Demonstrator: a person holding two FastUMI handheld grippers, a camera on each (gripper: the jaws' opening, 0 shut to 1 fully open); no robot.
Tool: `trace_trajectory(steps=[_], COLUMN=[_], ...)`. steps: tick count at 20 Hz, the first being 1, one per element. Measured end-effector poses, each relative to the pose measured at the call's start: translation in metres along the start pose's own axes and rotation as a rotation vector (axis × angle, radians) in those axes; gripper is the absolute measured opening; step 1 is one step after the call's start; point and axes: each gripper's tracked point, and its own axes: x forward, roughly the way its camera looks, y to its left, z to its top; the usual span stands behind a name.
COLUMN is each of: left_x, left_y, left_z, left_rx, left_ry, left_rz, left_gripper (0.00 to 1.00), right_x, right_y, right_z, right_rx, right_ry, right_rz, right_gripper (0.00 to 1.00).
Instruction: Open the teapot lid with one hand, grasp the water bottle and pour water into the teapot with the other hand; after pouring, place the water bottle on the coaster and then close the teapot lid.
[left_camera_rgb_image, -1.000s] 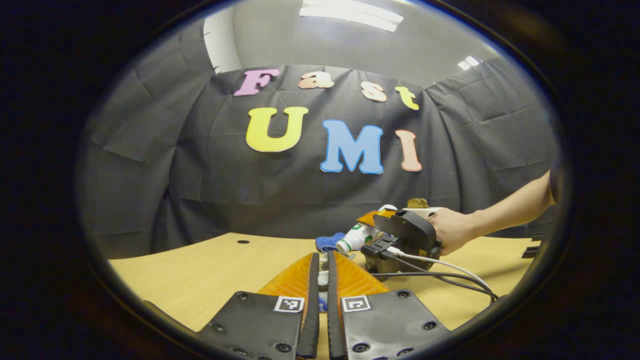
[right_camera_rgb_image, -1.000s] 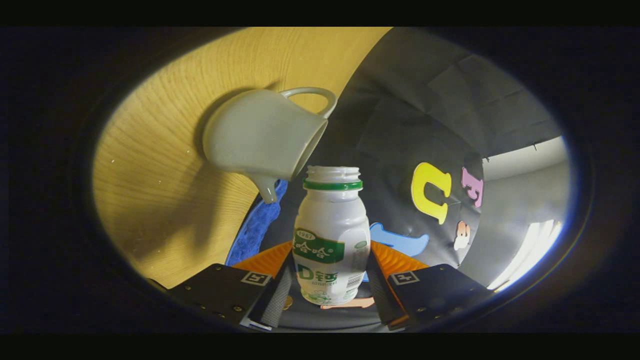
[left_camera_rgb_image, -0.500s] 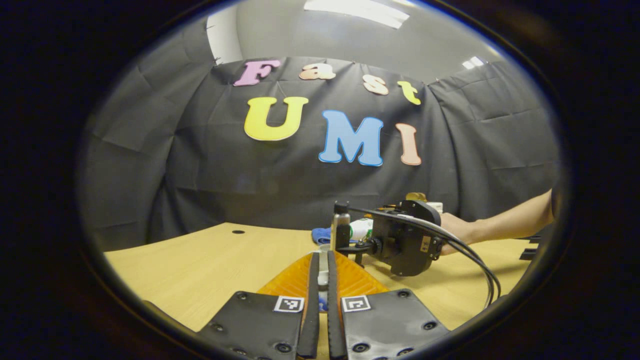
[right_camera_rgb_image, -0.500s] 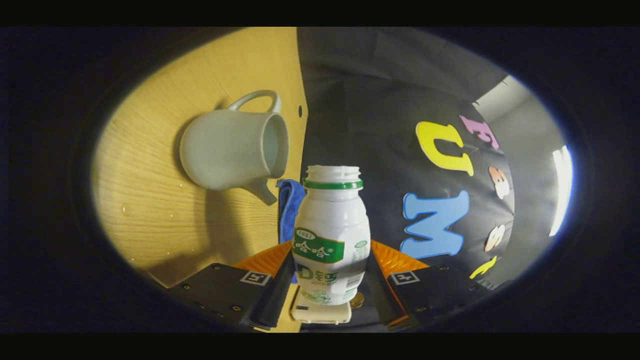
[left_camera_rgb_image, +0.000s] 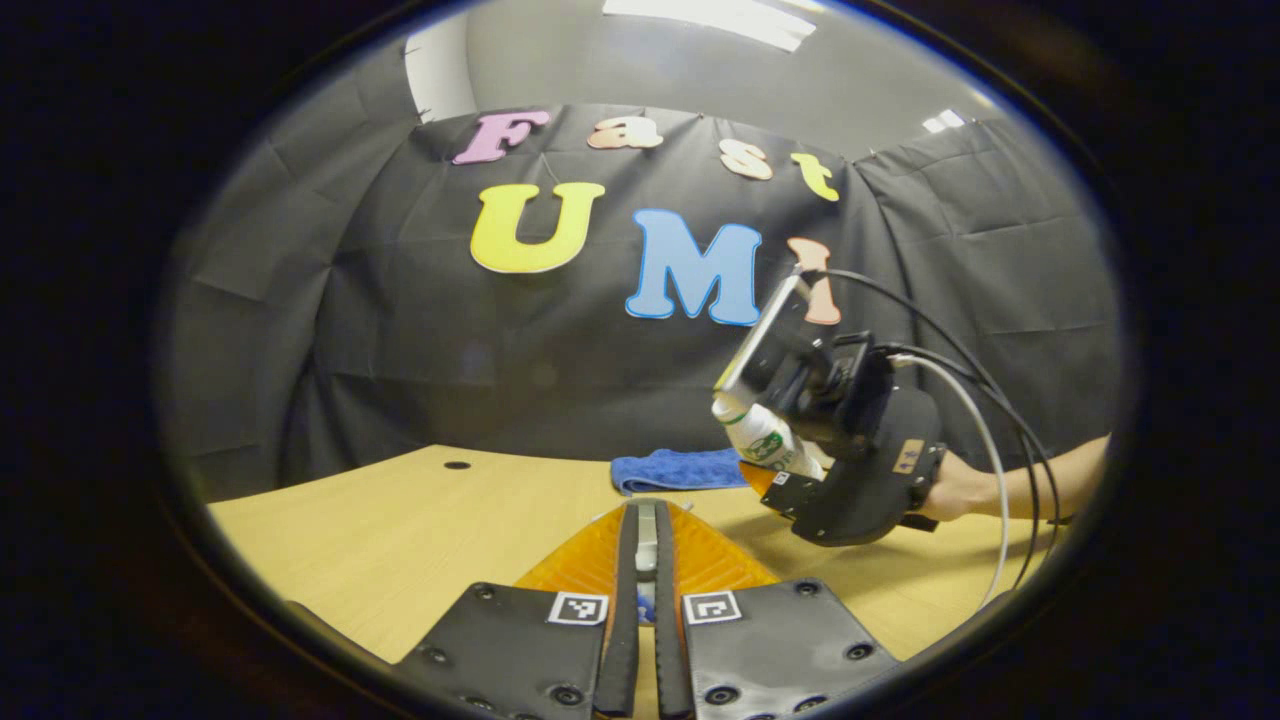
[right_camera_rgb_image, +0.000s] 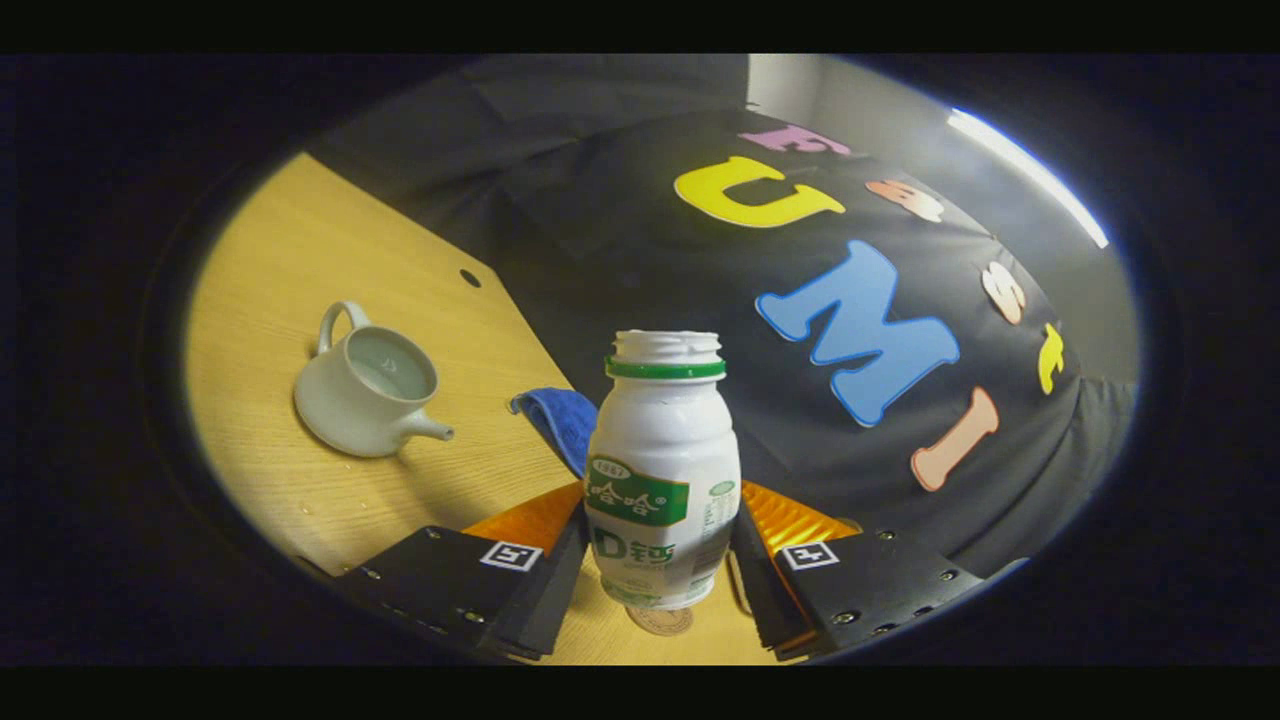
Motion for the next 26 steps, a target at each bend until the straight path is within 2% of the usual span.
trace_trajectory(steps=[1, 5, 7, 8, 12, 17, 18, 19, 20, 22, 25, 26], left_x=[0.009, 0.052, 0.075, 0.089, 0.139, 0.169, 0.17, 0.172, 0.171, 0.173, 0.177, 0.178], left_y=[-0.003, -0.011, -0.012, -0.01, 0.003, 0.006, 0.004, 0.004, 0.006, 0.006, 0.004, 0.005], left_z=[0.003, 0.006, 0.009, 0.009, -0.007, -0.03, -0.035, -0.034, -0.034, -0.036, -0.04, -0.044], left_rx=[0.001, 0.019, 0.014, 0.004, -0.021, -0.015, -0.006, 0.014, 0.036, 0.049, 0.066, 0.072], left_ry=[-0.002, 0.006, 0.012, 0.012, 0.086, 0.154, 0.166, 0.168, 0.164, 0.166, 0.167, 0.176], left_rz=[-0.005, -0.018, -0.03, -0.035, -0.014, -0.018, -0.021, -0.016, -0.004, -0.005, -0.012, -0.012], left_gripper=[0.17, 0.17, 0.13, 0.17, 0.17, 0.17, 0.13, 0.17, 0.14, 0.17, 0.17, 0.14], right_x=[-0.004, -0.015, -0.016, -0.017, -0.019, -0.022, -0.022, -0.021, -0.02, -0.022, -0.018, -0.017], right_y=[-0.007, -0.023, -0.026, -0.031, -0.044, -0.058, -0.06, -0.062, -0.062, -0.066, -0.065, -0.064], right_z=[-0.003, -0.029, -0.039, -0.046, -0.058, -0.069, -0.069, -0.07, -0.069, -0.068, -0.073, -0.074], right_rx=[0.039, 0.222, 0.322, 0.363, 0.551, 0.586, 0.6, 0.615, 0.63, 0.63, 0.637, 0.642], right_ry=[-0.005, 0.018, 0.045, 0.066, 0.095, 0.095, 0.095, 0.097, 0.092, 0.089, 0.097, 0.102], right_rz=[-0.011, -0.018, 0.0, 0.0, -0.015, -0.052, -0.054, -0.055, -0.055, -0.061, -0.063, -0.06], right_gripper=[0.72, 0.72, 0.72, 0.72, 0.72, 0.72, 0.72, 0.72, 0.72, 0.72, 0.71, 0.72])
